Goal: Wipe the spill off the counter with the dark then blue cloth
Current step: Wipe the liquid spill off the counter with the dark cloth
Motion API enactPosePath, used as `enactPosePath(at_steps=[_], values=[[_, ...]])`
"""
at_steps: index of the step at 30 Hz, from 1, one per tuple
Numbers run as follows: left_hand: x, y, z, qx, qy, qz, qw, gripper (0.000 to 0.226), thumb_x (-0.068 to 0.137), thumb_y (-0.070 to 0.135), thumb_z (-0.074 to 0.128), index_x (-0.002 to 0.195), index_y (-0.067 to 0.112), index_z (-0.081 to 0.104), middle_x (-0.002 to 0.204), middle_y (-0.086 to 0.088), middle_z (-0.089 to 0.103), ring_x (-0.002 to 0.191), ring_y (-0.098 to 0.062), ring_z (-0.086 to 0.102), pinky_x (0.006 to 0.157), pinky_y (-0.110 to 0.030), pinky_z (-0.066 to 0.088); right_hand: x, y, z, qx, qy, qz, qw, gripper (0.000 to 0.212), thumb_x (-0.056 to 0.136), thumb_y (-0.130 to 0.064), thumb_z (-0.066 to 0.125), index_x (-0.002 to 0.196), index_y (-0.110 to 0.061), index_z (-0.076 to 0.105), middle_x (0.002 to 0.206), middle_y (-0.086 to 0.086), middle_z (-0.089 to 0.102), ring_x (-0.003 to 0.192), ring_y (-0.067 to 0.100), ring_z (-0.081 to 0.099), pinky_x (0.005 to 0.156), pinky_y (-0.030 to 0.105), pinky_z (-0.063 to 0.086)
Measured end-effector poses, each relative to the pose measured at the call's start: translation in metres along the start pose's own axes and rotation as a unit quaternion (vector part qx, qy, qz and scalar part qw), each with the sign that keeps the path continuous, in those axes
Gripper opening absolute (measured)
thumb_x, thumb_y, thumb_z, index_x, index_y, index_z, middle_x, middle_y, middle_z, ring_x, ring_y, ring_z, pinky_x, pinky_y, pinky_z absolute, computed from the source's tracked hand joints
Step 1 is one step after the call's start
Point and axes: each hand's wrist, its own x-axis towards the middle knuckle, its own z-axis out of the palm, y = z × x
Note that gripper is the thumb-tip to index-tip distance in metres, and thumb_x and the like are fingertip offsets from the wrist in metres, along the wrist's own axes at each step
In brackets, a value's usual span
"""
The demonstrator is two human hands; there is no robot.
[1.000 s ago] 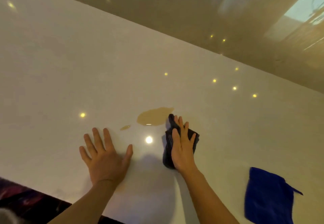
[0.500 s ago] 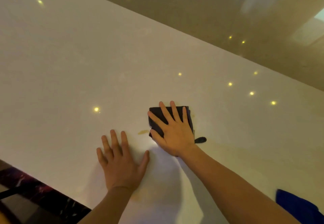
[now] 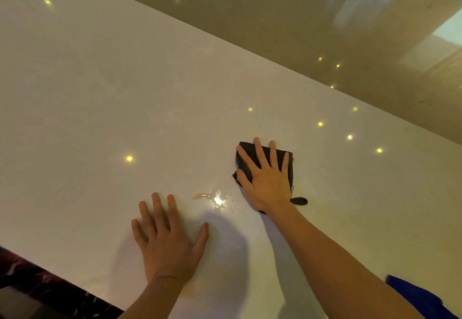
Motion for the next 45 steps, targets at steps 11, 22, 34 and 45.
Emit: enactPosePath(at_steps=[11,22,34,45], values=[[0.0,0.001,-0.002,0.007,0.001,-0.003,1.0,0.104,0.082,0.084,0.019,0.159,0.016,0.007,0.168,-0.014,-0.004,0.152,-0.037,-0.017,0.122,-0.059,-0.002,-0.028,-0.096,0.015,0.181,-0.041,-0.105,0.977,0.059,0.098,-0.052,0.017,0.157,-0.046,0.02,0.169,-0.014,0.015,0.157,0.026,-0.004,0.122,0.064,-0.01],[-0.001,0.002,-0.004,-0.002,-0.011,-0.004,1.0,0.104,0.08,0.086,0.014,0.159,0.018,0.003,0.168,-0.014,-0.005,0.152,-0.036,-0.017,0.122,-0.057,-0.005,-0.001,-0.061,0.011,0.018,0.013,-0.085,0.996,0.066,0.099,-0.062,0.027,0.16,-0.038,0.02,0.171,0.0,0.016,0.156,0.038,0.005,0.119,0.071,0.007],[-0.001,0.004,-0.003,0.004,-0.013,-0.003,1.0,0.105,0.081,0.084,0.017,0.159,0.015,0.001,0.167,-0.016,-0.009,0.151,-0.037,-0.021,0.122,-0.058,-0.006,-0.055,-0.027,0.024,0.006,0.017,-0.152,0.988,0.068,0.095,-0.07,0.03,0.158,-0.048,0.019,0.172,0.002,0.012,0.154,0.048,0.0,0.115,0.076,0.008],[-0.004,0.0,-0.005,0.009,-0.011,0.001,1.0,0.103,0.079,0.079,0.027,0.158,0.014,0.011,0.167,-0.017,0.003,0.153,-0.039,-0.009,0.121,-0.059,-0.001,-0.069,-0.032,0.019,0.046,0.023,-0.028,0.998,0.068,0.093,-0.065,0.038,0.157,-0.046,0.022,0.171,0.003,0.015,0.151,0.054,0.008,0.114,0.078,-0.001]])
